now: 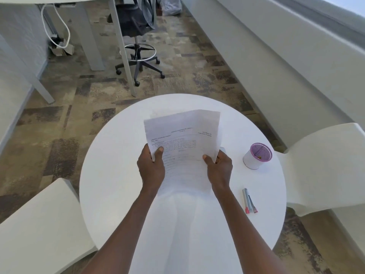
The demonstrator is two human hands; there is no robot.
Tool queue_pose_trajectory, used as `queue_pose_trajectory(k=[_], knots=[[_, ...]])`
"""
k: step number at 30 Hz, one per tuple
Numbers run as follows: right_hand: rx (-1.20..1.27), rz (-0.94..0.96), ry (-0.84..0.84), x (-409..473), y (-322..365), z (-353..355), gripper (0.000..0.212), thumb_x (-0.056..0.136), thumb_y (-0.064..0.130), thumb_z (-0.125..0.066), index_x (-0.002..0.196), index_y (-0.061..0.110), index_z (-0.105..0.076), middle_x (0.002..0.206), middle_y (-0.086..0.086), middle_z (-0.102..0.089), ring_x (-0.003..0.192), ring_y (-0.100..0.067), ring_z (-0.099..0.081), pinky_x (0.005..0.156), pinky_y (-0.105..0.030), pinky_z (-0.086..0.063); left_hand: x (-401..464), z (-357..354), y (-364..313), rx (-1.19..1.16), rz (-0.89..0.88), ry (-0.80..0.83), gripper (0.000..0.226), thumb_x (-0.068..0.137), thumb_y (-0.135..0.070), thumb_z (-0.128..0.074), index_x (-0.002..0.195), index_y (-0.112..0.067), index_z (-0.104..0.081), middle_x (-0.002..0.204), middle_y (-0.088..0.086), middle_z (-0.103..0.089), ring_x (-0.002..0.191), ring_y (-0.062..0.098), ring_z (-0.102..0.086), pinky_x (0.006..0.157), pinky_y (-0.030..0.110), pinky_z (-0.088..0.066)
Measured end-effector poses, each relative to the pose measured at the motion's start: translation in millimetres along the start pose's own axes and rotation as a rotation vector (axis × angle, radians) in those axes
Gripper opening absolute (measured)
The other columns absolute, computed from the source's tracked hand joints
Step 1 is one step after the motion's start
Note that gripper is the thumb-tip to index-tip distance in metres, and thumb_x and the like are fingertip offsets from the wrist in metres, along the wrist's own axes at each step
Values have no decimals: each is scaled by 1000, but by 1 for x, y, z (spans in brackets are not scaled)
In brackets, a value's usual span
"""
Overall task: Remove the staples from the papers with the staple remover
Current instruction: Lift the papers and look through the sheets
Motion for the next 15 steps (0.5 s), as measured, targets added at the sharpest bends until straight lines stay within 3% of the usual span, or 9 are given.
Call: queue_pose_trajectory(k=[3,5,10,15], knots=[[158,-18,65,4,12,6,18,85,14,-74,102,17,-73,99,-3,-78,93,-21,-74,82,-35,-60,1,-5,-10,-105,35,71,17,97,-20,-60,113,-20,-66,101,-14,-71,93,5,-67,73,22,-49],[209,-4,85,8,20,15,23,83,20,-78,105,16,-73,101,-1,-78,94,-23,-74,82,-37,-60,4,-6,-14,-146,39,151,17,97,-19,-60,112,-20,-68,104,-12,-74,95,8,-70,78,30,-54],[256,-37,120,18,24,29,23,81,10,-78,103,13,-76,100,-5,-79,96,-32,-74,89,-50,-59,11,-11,-21,-199,38,412,18,97,-17,-62,109,-25,-72,106,-8,-77,99,14,-73,85,38,-57],[279,-51,213,20,27,31,31,81,12,-78,112,14,-71,109,-7,-77,99,-31,-74,88,-50,-59,14,-11,-20,-278,86,536,21,97,-15,-61,112,-25,-72,111,-3,-77,100,17,-74,80,31,-59]])
Point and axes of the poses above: each hand's wrist, its own x-axis towards the middle knuckle, its own z-axis out of the back of the hand, y = z × x, the point moved 7 cm from there along x, towards the middle knuckle
